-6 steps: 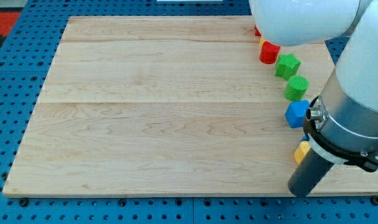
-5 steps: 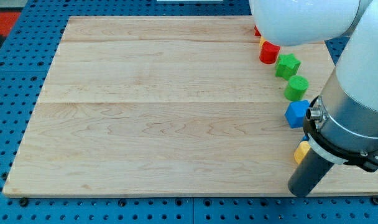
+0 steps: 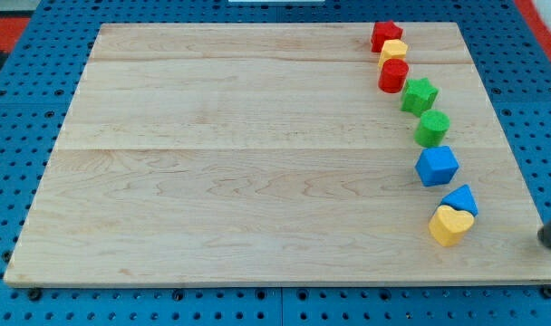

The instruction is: Point your arm at center right

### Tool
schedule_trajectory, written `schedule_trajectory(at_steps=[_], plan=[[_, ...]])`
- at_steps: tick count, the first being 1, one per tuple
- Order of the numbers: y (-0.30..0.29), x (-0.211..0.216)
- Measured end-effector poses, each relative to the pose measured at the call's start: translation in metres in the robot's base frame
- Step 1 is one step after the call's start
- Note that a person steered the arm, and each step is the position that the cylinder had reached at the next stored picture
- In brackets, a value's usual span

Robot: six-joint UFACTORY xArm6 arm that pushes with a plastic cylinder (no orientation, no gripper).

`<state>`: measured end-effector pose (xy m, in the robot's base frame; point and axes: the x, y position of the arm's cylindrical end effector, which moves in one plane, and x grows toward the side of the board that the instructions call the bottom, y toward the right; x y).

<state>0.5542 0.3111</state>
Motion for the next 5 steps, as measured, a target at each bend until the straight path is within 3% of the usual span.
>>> schedule_trajectory(at_steps=[1, 2, 5], plan=[[0.019, -0.08], [0.023, -0.111], [0.016, -0.121]])
